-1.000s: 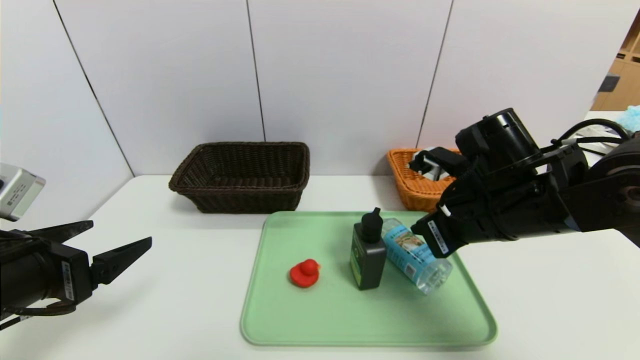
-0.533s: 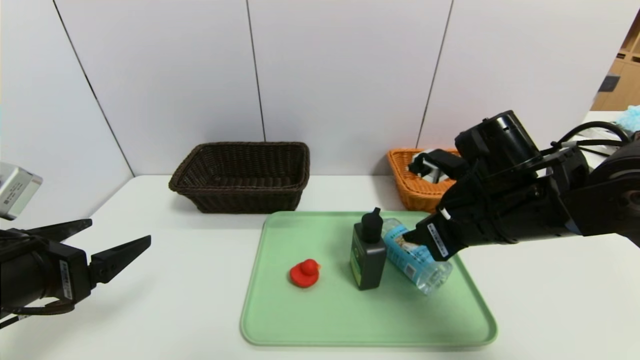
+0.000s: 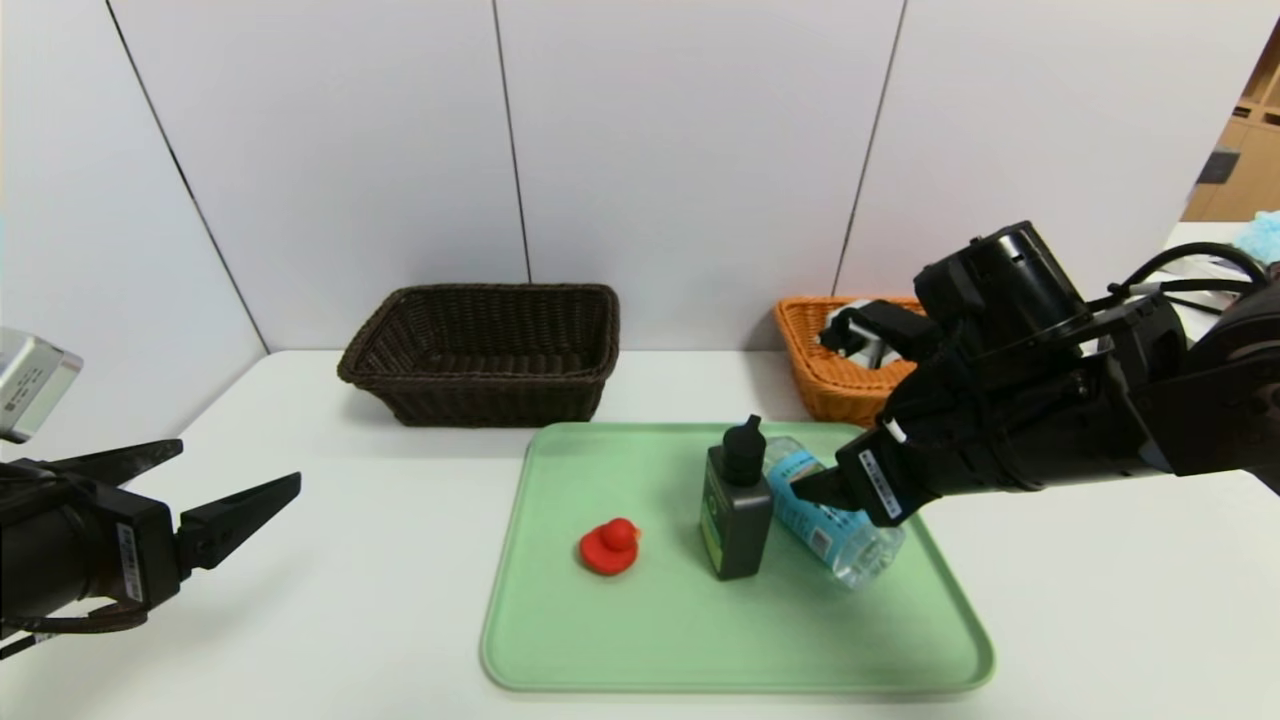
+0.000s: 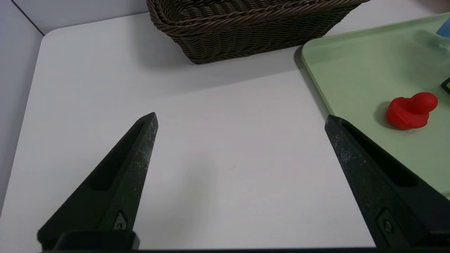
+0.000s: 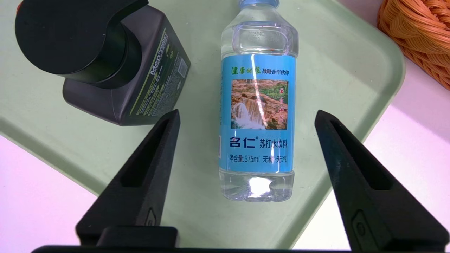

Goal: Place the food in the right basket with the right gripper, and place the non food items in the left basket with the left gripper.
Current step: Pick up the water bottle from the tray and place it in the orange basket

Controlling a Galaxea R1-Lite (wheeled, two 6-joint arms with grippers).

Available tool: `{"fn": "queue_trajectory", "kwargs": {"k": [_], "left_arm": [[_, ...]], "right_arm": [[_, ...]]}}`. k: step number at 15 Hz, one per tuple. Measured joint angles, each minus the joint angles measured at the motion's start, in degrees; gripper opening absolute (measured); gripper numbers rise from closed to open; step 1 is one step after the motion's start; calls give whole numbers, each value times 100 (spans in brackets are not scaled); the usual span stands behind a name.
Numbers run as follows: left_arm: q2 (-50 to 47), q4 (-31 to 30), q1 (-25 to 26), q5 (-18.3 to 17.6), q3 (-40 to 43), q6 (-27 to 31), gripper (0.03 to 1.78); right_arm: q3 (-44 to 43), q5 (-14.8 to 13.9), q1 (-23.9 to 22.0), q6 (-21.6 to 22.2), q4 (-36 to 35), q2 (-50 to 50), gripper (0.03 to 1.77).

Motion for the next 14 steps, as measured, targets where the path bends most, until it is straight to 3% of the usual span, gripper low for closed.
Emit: {"fn": "queue_trajectory", "kwargs": {"k": [6, 14], "left_arm": [[-15, -5, 0, -2, -7, 0, 169], [-17, 2, 2, 6, -18, 0, 169]], "right_arm": [[0, 44, -5, 5, 5, 11, 155], [-66, 11, -68, -26, 0, 378, 165]]}}
